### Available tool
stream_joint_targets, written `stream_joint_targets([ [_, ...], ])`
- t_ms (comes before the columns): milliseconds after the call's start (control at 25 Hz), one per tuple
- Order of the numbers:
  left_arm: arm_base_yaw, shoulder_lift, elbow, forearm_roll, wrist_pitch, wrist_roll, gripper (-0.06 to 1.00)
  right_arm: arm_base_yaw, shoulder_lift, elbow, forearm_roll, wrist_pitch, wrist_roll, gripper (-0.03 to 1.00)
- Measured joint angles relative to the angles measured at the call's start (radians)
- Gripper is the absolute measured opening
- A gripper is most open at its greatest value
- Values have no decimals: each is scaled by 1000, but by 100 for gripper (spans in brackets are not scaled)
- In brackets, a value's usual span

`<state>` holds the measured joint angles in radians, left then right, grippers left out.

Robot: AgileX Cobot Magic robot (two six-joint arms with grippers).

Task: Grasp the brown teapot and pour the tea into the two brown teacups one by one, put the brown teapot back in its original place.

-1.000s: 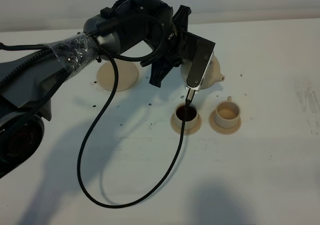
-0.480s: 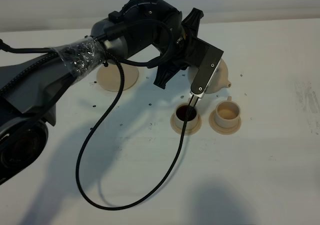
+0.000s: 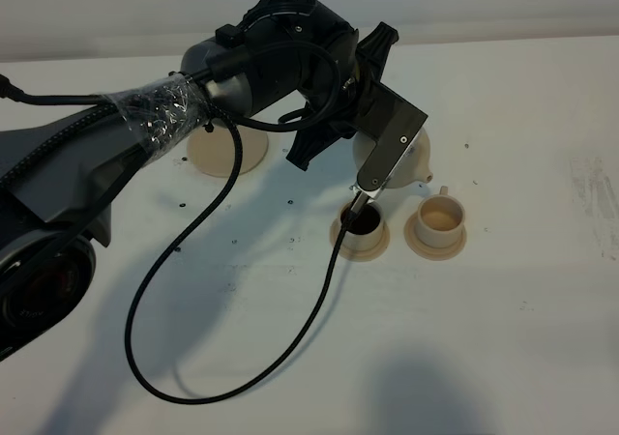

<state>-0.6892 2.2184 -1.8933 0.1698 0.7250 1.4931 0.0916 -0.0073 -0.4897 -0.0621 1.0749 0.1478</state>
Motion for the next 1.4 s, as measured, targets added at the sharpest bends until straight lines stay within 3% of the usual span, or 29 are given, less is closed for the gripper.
stream_joint_targets([
  [1400,-65,-23,8,116,-6,162,1,0,0,0,0,0,0,22],
])
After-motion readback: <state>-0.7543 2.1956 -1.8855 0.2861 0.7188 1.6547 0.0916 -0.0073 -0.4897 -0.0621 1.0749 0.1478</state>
